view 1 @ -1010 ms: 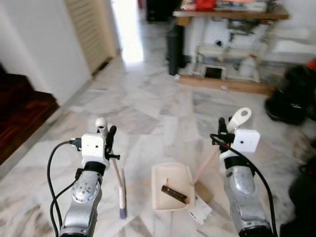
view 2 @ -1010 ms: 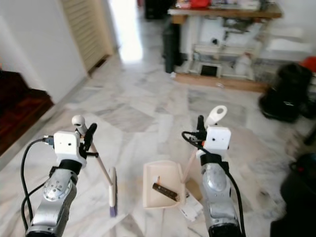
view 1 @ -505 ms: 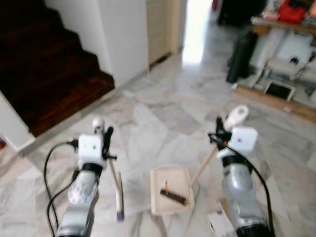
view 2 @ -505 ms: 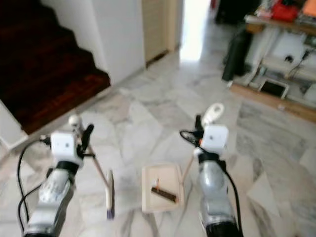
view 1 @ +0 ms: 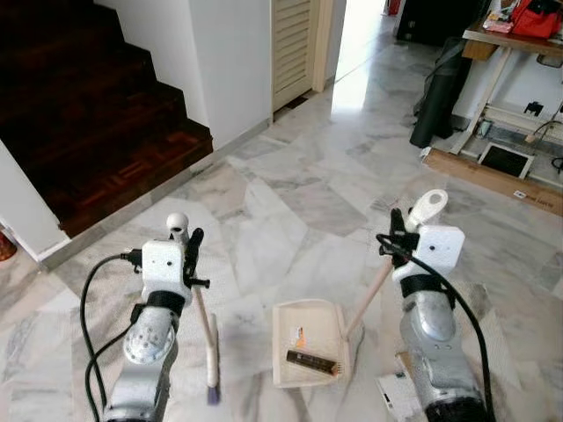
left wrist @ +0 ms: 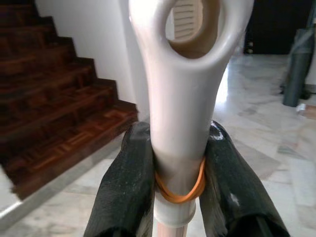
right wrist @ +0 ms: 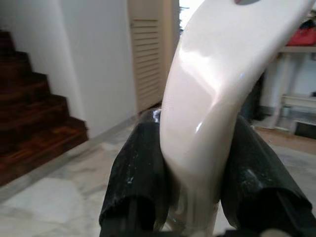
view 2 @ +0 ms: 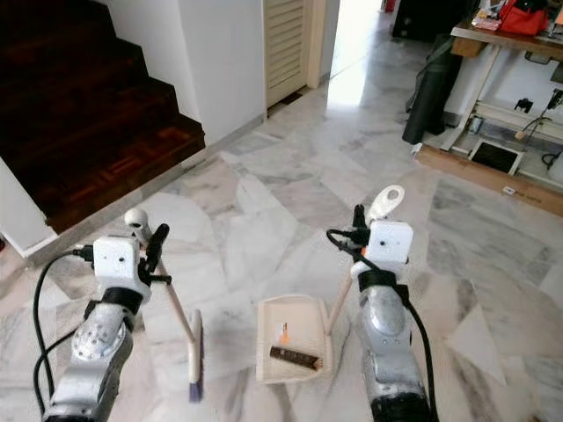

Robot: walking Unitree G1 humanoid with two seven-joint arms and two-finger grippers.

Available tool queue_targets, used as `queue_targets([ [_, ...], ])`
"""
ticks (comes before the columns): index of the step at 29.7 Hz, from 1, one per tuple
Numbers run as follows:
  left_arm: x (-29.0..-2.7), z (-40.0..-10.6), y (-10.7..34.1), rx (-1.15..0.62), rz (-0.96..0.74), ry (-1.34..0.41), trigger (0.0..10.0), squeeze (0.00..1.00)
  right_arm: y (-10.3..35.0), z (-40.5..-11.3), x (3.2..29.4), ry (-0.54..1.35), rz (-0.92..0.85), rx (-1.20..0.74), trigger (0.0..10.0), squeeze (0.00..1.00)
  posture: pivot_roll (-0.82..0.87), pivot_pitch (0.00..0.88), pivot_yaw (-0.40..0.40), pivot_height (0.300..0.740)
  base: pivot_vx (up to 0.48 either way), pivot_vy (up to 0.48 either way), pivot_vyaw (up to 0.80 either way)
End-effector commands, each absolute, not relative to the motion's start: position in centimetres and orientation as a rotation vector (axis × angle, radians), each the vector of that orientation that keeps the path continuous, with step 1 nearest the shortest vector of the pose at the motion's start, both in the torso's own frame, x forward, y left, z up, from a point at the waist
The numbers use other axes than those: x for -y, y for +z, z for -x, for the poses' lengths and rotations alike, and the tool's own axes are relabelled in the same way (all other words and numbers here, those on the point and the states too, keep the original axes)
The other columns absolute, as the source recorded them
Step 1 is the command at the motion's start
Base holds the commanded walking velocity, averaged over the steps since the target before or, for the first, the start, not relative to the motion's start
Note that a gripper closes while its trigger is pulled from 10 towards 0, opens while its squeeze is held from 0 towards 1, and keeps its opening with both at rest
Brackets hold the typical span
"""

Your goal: Sweep floor

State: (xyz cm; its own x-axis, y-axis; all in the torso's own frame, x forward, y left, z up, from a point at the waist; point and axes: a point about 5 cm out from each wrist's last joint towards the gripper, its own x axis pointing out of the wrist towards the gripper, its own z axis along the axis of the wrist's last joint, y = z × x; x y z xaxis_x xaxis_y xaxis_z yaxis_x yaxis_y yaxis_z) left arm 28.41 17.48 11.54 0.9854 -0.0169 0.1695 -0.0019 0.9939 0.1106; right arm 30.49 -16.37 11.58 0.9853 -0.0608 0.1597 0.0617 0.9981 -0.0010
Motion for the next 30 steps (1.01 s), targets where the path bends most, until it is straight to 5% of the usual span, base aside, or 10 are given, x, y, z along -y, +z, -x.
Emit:
queue_targets([
  [1, -17.45, -28.54, 12.95, 0.231, -0.11, -0.002, 10.0, 0.0, 12.93, -30.86, 16.21, -0.057, -0.029, 0.216, 10.0, 0.0, 0.11, 0.023, 0.024, 0.74, 0.0, 0.368, 0.0],
  [25, -17.38, -28.42, 13.14, 0.23, -0.105, -0.007, 10.0, 0.0, 12.99, -31.06, 15.93, -0.043, -0.042, 0.218, 10.0, 0.0, 0.12, 0.022, 0.028, 0.74, 0.0, 0.367, 0.0],
  [30, -17.36, -28.44, 13.17, 0.229, -0.105, -0.01, 10.0, 0.0, 13.03, -31.1, 15.7, -0.033, -0.047, 0.222, 10.0, 0.0, 0.12, 0.015, 0.031, 0.74, 0.0, 0.366, 0.7],
])
